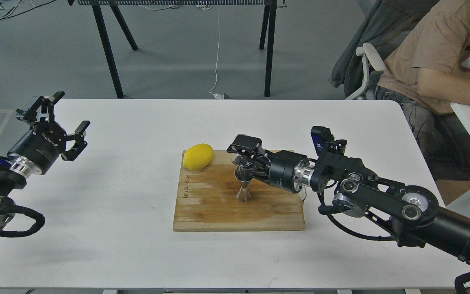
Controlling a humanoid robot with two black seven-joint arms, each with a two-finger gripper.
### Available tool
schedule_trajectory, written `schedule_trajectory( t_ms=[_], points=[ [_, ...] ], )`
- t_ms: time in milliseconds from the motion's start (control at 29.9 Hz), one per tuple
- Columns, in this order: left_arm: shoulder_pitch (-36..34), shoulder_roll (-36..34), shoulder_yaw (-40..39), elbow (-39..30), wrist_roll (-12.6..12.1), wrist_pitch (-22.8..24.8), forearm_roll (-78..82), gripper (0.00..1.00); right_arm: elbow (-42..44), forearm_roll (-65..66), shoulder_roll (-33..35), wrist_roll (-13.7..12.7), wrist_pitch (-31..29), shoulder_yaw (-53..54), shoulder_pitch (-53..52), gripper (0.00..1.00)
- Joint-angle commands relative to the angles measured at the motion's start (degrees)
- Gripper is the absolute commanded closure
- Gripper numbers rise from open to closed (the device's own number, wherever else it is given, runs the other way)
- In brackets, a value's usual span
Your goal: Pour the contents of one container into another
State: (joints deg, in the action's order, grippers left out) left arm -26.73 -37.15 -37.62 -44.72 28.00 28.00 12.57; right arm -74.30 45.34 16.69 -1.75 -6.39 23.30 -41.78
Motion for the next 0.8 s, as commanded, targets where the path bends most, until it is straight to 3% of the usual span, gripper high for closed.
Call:
schedule_trajectory(
  t_ms=[0,769],
  points=[
    [0.01,-0.03,0.00,0.16,0.00,0.00,0.00,0.06,0.12,0.71,-0.16,0.00,0.15,-0.01,-0.24,0.61],
    [-0.08,-0.03,0.00,0.25,0.00,0.00,-0.09,0.06,0.91,3.70,0.01,0.08,0.24,-4.49,-3.84,0.62]
  ],
)
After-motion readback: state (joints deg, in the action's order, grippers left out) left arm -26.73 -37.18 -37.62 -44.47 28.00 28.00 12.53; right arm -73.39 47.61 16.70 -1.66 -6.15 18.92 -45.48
